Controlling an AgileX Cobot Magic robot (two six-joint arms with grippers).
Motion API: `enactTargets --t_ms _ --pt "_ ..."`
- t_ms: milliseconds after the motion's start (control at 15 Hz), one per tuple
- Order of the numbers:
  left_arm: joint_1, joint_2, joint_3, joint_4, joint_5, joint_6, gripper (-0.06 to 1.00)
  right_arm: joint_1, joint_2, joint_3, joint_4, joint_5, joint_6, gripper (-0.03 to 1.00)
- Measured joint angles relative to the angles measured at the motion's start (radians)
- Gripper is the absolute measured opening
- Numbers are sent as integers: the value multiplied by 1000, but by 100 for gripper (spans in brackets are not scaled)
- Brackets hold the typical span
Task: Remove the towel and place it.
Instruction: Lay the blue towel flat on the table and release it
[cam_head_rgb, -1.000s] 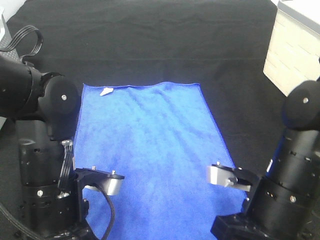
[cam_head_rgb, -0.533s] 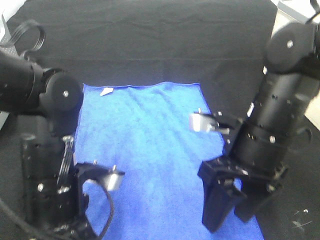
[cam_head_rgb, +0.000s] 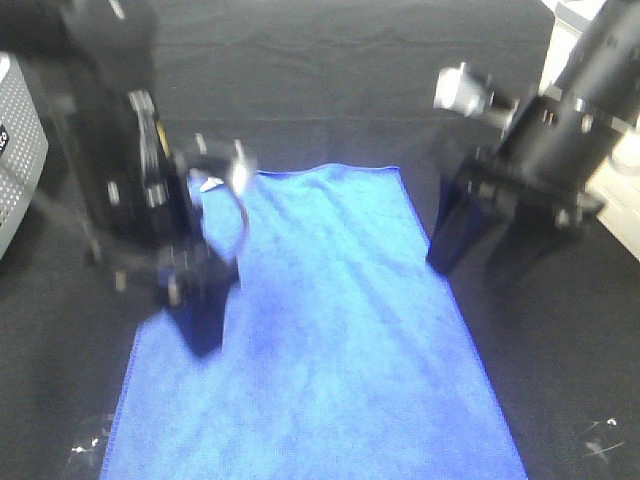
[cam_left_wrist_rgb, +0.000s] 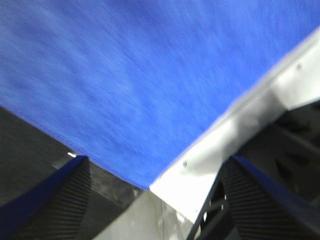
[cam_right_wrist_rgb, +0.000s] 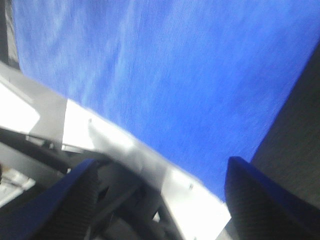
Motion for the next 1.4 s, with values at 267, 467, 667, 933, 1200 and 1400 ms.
enactTargets --t_ms 267,467,667,933,1200,1400 --pt "152 0 -156 15 0 6 70 -6 0 -164 -72 -2 39 69" --pt "220 2 -204 61 -53 10 70 -14 20 -292 -149 -14 88 69" --pt "277 20 -242 63 -85 10 70 -58 89 -401 -155 8 89 69" --pt "368 102 -342 61 -104 9 70 -99 220 -570 -166 7 146 69" --pt "375 119 -355 139 -170 -96 73 -99 273 -582 -182 8 220 69" --pt "415 127 -358 130 -267 -153 78 -99 342 -600 -186 -43 184 69"
